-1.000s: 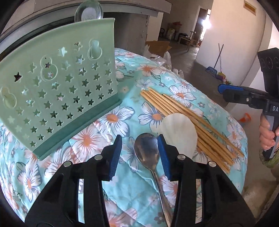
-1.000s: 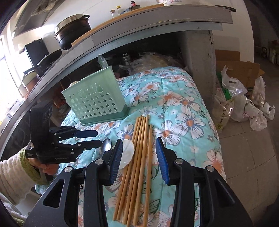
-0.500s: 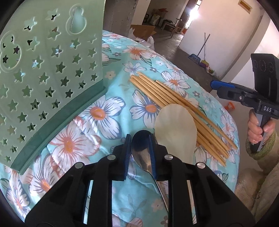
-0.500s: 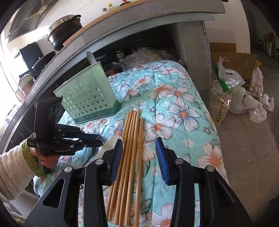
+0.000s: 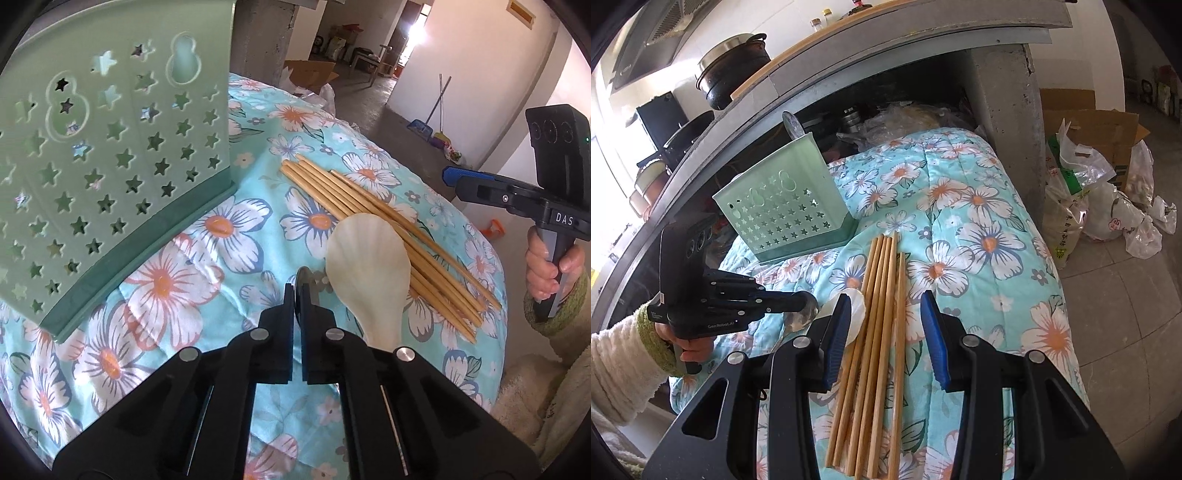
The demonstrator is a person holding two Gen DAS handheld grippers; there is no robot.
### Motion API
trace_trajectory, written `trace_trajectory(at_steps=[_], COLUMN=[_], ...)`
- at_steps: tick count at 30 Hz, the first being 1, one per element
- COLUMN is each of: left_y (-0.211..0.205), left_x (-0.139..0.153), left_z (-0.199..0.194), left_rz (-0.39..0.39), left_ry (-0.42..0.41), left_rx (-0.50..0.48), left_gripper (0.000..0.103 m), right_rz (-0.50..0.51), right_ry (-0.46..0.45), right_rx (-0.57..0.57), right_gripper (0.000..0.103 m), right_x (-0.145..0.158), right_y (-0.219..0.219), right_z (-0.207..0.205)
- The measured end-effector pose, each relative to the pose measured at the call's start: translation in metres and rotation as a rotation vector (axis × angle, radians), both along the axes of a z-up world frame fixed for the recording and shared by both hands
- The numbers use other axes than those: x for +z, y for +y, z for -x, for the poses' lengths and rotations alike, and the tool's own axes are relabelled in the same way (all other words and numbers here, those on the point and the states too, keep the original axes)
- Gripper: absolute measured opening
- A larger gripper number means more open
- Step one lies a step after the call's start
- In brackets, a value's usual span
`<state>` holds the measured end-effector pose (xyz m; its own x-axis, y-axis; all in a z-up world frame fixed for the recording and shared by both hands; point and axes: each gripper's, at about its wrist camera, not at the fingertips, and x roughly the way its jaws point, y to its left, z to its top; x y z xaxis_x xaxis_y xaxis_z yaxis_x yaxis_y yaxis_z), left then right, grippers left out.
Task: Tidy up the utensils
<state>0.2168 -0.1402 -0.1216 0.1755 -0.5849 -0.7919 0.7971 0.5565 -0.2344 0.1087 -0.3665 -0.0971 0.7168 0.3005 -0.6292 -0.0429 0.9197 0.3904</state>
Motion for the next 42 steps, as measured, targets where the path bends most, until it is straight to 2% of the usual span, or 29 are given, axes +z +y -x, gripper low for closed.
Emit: trace_trajectory(at_steps=[7, 13, 19, 26, 37, 42], left_y=[0.043, 0.087, 0.12, 0.142, 0.145, 0.146], left_x=[0.015, 0.032, 0.043, 0.041, 0.039, 0.039], left_z=[0.007, 0.018, 0.023, 0.026, 0.029, 0.03], left_rz=[0.028, 0.069, 0.117, 0.126, 0.127, 0.124], left_ry=[-0.04, -0.093, -0.095, -0.076, -0.076, -0.077], left_rx=[0.176, 0.343, 0.459, 0.527, 0.545, 0.55], left_gripper=[0.002, 0.002, 0.001, 0.001, 0.001, 0.002], right_rz=[-0.073, -0.031, -0.004, -0.003, 0.049, 0.058], right_ry=[0.046, 0.098, 0.125, 0.147, 0.148, 0.151], right_rx=[0.071, 0.087, 0.068, 0.065, 0.097, 0.108], right_gripper=[0.039, 0.038, 0.033, 0.025, 0.017, 0.006], right_x=[-0.007, -0.021, -0.03, -0.037, -0.036, -0.035], right_y=[0.018, 0.036, 0.038, 0.038, 0.052, 0.056], right_z=[-0.008, -0.023, -0.037, -0.05, -0.052, -0.053])
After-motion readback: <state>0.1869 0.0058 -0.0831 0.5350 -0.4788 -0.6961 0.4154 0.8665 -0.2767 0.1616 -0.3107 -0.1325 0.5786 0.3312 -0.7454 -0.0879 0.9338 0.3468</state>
